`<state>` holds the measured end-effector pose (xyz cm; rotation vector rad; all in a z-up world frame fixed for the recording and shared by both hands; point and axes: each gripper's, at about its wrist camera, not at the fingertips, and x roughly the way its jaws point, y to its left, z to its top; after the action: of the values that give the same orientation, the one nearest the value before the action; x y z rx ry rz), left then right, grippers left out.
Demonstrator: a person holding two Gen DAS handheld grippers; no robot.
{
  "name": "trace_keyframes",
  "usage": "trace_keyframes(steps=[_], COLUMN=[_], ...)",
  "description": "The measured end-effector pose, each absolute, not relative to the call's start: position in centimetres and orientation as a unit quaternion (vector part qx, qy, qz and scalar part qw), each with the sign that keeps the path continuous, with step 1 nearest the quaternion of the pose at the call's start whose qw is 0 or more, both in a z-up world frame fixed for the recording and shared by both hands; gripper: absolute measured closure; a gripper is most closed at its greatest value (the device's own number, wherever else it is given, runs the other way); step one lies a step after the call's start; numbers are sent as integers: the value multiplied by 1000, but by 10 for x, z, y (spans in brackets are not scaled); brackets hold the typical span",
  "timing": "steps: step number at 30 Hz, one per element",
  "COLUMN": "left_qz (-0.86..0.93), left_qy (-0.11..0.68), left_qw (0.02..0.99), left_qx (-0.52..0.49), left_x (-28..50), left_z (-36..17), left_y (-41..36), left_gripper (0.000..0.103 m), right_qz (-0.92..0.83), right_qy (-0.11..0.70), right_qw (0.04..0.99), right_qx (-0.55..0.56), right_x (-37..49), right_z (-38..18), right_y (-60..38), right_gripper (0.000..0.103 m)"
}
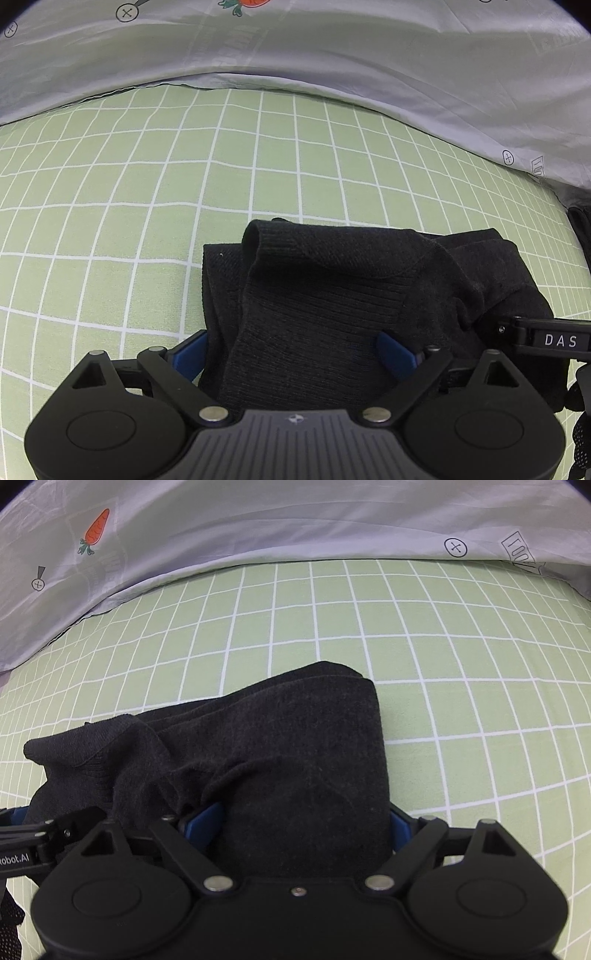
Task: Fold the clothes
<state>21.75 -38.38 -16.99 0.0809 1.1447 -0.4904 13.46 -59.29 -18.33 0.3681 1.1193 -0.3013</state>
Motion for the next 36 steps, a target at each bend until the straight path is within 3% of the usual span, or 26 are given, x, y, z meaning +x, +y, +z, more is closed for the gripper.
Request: trace_keyframes(steps=[8, 10, 12, 15, 20, 23, 36], left_qz=[-217, -208, -202, -194, -182, -184, -286], left_qy=[537, 535, 528, 517, 495, 480, 450], left_qw=[814, 818, 824, 832, 847, 855, 846], left_qx=[46, 42, 46, 53, 65, 65, 27], left_x=[212, 208, 203, 196, 183, 176, 116], left_z=[-170, -169, -167, -163, -154, -148, -105], left_y=[-396, -399, -402, -407, -412, -412, -424], left_gripper=[20, 25, 31, 40, 65, 72, 75], right_qz=[-140, -134, -122, -114, -107, -107, -180], right_qy=[496, 486, 478, 473, 465, 455, 411], right_qw=[839, 844, 846, 850, 859, 867, 881], right_qx=[175, 183, 205, 201, 185, 171, 153], right_x=[124, 124, 124, 124, 122, 117, 45], right_z=[-181, -180, -179, -179, -175, -170, -102], right_y=[-588, -589, -591, -589, -586, -582, -578], right_gripper=[21, 30, 55, 57, 67, 71, 74])
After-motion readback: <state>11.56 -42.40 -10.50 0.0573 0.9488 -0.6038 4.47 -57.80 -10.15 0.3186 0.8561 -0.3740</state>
